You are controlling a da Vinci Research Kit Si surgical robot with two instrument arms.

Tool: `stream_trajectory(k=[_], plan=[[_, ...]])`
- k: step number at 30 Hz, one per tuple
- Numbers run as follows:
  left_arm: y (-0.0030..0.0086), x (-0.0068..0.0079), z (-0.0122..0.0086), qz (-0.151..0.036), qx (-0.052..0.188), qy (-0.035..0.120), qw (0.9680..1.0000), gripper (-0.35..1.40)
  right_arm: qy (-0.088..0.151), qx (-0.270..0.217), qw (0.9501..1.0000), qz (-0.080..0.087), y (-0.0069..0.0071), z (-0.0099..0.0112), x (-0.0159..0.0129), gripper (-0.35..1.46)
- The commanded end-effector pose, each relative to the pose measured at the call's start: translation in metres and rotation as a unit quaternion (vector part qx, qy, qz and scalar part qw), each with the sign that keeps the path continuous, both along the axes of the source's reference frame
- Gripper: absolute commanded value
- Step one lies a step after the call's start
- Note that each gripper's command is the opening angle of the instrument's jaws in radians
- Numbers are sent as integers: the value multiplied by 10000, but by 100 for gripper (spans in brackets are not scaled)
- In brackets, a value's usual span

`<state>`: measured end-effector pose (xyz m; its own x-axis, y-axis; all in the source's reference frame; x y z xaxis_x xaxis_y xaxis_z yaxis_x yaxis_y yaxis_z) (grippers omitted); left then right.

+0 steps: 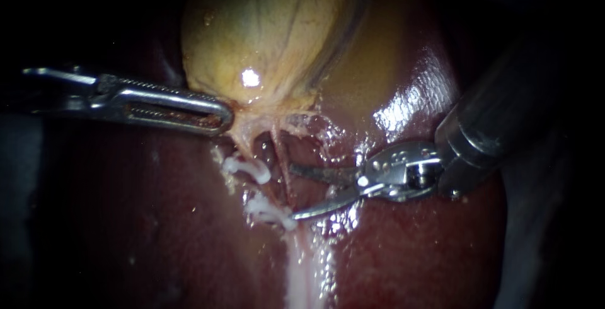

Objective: Go to the cutting position left tube

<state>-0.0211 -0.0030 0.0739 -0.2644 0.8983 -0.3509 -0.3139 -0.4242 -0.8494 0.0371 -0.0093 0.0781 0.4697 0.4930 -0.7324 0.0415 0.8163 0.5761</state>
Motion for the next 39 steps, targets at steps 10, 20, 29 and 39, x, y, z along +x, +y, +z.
stream_trajectory(k=[10,20,29,39], plan=[[0,0,0,0,0,-1,10000,-35,7,2,10000,-9,-4,-5,6,143],[0,0,-1,-2,0,1,10000,-35,34,6,10000,-43,-10,-1,16,143],[0,-1,-1,-3,0,1,10000,-35,7,48,10000,-80,-18,11,36,143],[0,-1,-1,-5,0,2,10000,-35,-11,121,9999,-70,-16,12,51,143]])
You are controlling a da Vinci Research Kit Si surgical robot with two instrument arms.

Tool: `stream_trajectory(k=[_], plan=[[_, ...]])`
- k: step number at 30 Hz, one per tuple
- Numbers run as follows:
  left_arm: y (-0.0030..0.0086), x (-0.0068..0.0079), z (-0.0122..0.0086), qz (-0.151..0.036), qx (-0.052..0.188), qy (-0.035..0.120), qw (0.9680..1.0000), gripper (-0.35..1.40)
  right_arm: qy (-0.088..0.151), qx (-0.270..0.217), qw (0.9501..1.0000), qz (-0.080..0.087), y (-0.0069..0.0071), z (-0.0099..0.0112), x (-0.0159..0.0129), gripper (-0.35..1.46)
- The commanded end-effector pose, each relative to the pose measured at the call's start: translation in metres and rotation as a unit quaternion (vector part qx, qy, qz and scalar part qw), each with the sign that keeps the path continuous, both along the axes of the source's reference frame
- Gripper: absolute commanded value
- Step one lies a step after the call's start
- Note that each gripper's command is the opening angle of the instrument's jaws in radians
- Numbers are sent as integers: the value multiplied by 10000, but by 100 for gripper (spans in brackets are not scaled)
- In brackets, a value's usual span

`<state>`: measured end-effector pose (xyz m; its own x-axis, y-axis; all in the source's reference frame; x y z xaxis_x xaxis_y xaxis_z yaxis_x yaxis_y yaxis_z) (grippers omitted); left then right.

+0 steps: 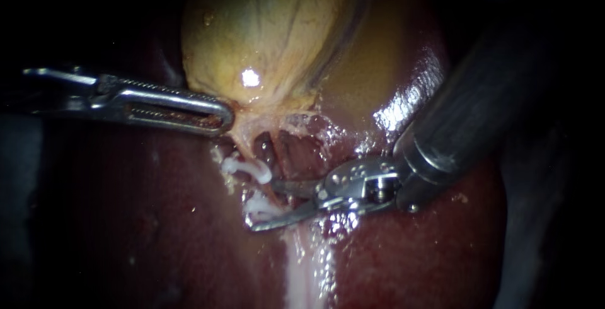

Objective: Go to the cutting position left tube

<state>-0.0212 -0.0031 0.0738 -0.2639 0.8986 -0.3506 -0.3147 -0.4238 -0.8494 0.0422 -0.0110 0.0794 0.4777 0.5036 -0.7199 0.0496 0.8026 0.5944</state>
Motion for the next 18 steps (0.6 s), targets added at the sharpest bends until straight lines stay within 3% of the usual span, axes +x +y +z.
stream_trajectory(k=[1,18], plan=[[0,0,0,-1,-1,0,10000,-35,13,15,10000,-21,0,0,1,143],[0,-2,0,-5,-2,2,10000,-35,73,185,9998,-22,-2,9,31,143]])
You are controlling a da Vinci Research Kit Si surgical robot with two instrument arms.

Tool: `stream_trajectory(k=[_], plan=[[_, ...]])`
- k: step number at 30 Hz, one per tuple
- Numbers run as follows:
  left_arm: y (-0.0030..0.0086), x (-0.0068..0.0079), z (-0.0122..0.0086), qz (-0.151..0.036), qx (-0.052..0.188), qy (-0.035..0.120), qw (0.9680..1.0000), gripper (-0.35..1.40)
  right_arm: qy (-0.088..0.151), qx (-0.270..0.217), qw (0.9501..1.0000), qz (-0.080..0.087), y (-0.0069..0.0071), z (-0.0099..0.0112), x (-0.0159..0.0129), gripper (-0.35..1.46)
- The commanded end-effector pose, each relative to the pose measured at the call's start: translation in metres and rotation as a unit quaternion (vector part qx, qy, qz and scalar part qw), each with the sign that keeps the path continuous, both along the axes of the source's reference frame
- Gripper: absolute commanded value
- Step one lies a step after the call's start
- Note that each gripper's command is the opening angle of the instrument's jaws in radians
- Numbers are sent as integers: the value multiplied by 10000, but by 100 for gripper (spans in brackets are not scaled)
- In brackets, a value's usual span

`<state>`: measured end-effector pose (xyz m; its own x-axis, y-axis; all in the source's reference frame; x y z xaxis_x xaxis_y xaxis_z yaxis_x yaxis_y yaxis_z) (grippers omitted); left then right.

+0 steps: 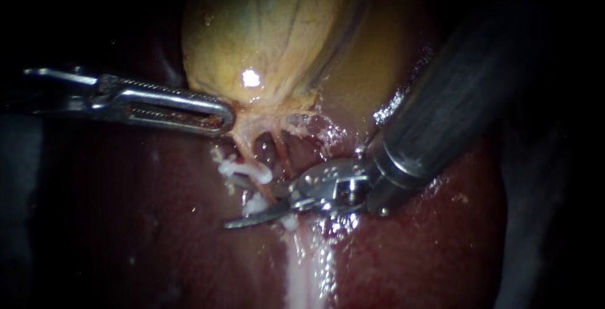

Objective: Go to the cutting position left tube

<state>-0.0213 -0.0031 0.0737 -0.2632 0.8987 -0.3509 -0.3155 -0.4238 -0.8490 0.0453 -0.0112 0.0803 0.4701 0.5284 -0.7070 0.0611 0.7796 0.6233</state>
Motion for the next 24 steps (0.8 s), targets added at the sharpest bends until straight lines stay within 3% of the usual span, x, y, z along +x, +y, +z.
stream_trajectory(k=[1,24], plan=[[0,0,1,0,-1,0,10000,-35,13,48,10000,36,0,0,1,143],[-1,-2,2,-6,-6,6,10000,-35,17,150,9998,135,8,8,18,142]])
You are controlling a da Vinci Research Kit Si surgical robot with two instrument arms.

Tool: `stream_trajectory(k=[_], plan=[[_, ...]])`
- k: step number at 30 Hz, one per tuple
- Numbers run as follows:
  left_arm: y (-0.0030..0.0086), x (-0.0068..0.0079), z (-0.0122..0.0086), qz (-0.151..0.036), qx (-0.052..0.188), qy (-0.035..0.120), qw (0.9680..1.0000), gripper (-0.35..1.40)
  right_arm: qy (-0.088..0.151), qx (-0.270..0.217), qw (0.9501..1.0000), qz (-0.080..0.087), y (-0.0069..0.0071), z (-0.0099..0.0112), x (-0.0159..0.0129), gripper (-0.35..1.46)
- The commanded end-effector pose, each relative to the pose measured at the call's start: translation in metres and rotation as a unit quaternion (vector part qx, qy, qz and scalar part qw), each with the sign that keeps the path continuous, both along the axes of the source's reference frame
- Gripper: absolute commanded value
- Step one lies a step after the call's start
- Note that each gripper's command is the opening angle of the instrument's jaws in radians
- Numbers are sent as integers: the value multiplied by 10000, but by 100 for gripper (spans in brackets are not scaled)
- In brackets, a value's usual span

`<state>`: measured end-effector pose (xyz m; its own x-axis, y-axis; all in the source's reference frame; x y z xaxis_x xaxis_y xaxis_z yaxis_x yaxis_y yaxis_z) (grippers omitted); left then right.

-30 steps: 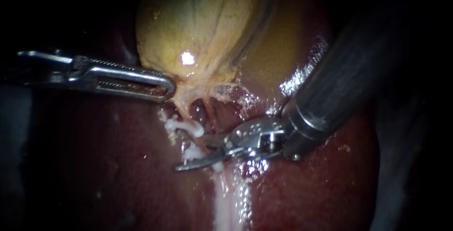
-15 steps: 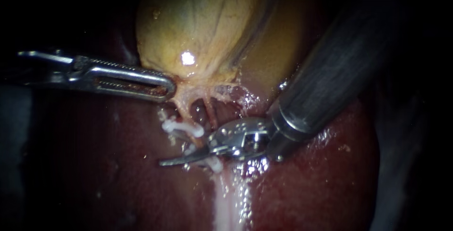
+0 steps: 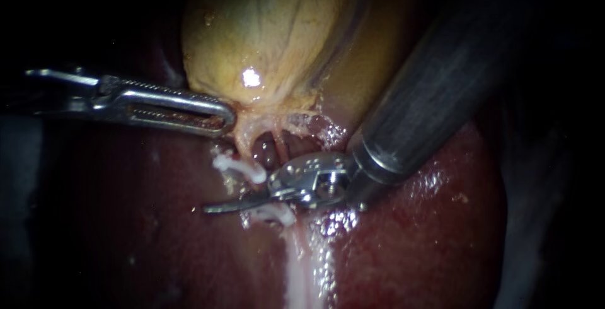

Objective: Go to the cutting position left tube

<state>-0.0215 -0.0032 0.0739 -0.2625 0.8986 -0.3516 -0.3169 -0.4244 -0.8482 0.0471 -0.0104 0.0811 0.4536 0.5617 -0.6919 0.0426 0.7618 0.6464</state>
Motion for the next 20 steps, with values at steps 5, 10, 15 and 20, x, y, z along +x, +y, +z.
stream_trajectory(k=[5,10,15,20], plan=[[0,0,0,-1,0,1,10000,-35,0,-1,10000,6,0,0,2,142],[0,0,0,-1,-1,1,10000,-35,0,-1,10000,6,0,0,2,142],[0,0,0,-1,0,1,10000,-35,0,-2,10000,6,0,1,2,142],[0,0,0,-1,0,1,10000,-35,-9,23,10000,16,0,1,2,142]])
